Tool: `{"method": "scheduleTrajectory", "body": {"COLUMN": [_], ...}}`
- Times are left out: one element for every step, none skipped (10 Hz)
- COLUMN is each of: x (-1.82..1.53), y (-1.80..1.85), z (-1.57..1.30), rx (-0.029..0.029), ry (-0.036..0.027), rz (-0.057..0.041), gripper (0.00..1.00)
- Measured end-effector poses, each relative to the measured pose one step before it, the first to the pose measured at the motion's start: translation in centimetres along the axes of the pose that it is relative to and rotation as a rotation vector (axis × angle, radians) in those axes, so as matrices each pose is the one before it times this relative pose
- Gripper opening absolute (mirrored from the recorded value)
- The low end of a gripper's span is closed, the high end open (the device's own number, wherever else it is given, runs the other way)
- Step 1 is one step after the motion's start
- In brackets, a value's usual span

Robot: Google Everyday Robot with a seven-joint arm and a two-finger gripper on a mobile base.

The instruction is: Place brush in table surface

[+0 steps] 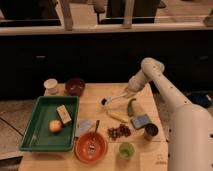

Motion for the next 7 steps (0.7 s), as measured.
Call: {"method": "scheduleTrajectory", "body": {"x": [-0.313,-0.205,-0.106,-0.145,-0.137,-0.153,-0.063], "y": [-0.147,-0.196,-0.194,-0.242,-0.195,-0.237,-0.28], "z": [0.319,0.314,0.403,0.407,0.326,0.347,0.649], "rx": [-0.01122,-0.00976,-0.00993,-0.01148,-0.00928,-0.0097,-0.01783], "ry": [-0.00844,-0.00755,-0.00788,-0.00851,-0.00523,-0.00829,-0.00905], "rz": [-0.0201,-0.01543,-0.01374,-0.01661,-0.01164,-0.01137,-0.0137], "gripper": [0.0,0.0,0.0,0.0,0.0,0.0,0.0]}}
